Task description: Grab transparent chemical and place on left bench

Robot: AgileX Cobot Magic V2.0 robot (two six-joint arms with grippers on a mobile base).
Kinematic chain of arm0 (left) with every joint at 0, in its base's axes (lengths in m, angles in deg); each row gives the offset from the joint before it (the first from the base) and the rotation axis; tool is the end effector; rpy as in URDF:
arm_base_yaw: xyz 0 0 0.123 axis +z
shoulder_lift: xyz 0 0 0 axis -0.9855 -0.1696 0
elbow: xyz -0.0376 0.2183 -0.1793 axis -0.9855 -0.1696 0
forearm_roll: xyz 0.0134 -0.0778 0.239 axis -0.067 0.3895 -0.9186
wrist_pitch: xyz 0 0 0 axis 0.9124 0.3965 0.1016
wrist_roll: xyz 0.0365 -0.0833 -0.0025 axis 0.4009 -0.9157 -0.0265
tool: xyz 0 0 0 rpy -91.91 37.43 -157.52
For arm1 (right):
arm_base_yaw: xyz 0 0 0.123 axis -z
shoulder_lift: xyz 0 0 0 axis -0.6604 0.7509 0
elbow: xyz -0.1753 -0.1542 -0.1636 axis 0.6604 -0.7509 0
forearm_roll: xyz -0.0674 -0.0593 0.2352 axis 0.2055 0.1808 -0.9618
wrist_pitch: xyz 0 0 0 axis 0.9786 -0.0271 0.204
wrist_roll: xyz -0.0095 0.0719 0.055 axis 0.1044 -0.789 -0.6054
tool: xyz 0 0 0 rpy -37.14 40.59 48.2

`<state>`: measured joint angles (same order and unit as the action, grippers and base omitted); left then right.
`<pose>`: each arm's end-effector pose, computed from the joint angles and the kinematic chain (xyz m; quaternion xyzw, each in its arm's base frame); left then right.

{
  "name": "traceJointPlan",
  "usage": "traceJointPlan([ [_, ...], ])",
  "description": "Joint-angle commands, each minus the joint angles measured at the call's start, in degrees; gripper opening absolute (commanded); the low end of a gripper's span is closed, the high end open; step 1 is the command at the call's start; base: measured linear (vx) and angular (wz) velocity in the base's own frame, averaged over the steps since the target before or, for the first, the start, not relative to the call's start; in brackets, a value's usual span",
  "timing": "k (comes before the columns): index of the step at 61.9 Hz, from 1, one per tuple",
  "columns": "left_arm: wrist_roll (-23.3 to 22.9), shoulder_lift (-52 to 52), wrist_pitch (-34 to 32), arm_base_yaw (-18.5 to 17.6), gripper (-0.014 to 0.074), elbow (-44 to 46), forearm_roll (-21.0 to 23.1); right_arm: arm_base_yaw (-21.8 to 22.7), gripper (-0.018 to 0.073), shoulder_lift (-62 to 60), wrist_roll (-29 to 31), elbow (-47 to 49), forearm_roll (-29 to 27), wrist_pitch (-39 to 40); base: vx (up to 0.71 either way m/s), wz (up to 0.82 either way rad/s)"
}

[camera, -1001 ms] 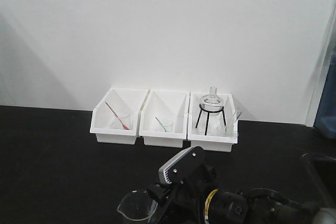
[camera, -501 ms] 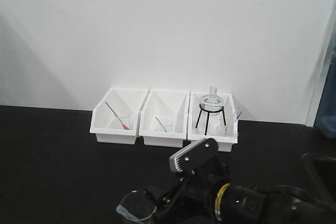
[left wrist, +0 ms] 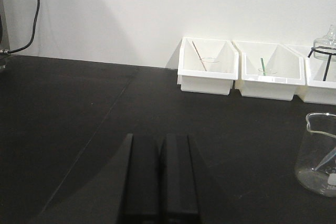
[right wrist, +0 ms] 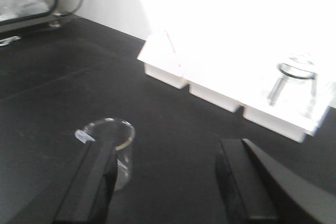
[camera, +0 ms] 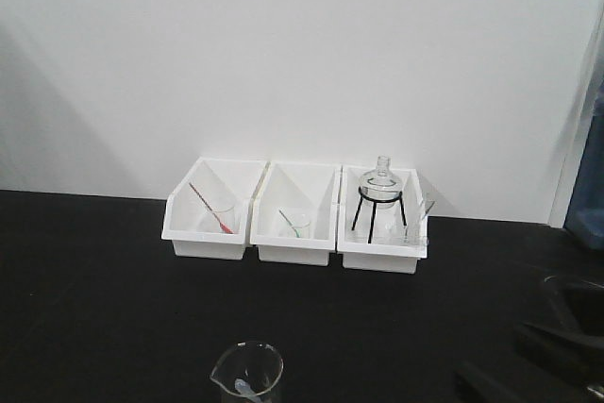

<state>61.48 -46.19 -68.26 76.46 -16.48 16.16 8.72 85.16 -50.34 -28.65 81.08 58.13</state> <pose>0.0565 -0.0038 0.2036 0.0336 0.6852 -0.0125 0.7274 0.1350 0.0817 0.3106 -0.2230 0.7423 0.1469 0.6145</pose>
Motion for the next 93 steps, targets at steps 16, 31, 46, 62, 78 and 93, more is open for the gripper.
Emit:
traceJointPlan([
  [16,-0.4,1.1,-4.5,-0.1,-0.0003,-0.9,0.0,0.2,0.0459,-18.1,-0.1,-1.2,0.0,-10.9,0.0,0.0],
  [31,-0.4,1.1,-4.5,-0.1,-0.0003,-0.9,0.0,1.1,0.0433,-23.7,0.4,-2.0,6.8,-13.8,0.0,0.0],
  [46,-0.4,1.1,-4.5,-0.1,-0.0003,-0.9,0.0,21.1,0.0242,-35.3,11.5,-8.5,-4.7,-13.7,0.0,0.0],
  [62,-0.4,1.1,-4.5,-0.1,-0.0003,-0.9,0.0,35.9,-0.0013,-43.5,35.1,-22.9,-26.3,-5.5,0.0,0.0],
  [78,-0.4,1.1,-4.5,-0.1,-0.0003,-0.9,0.0,38.2,-0.0007,-43.6,27.0,-31.5,-28.1,4.4,0.0,0.0],
  [93,-0.4,1.1,-4.5,-0.1,-0.0003,-0.9,0.0,38.2,-0.0008,-43.6,25.1,-31.6,-28.1,3.8,0.0,0.0],
])
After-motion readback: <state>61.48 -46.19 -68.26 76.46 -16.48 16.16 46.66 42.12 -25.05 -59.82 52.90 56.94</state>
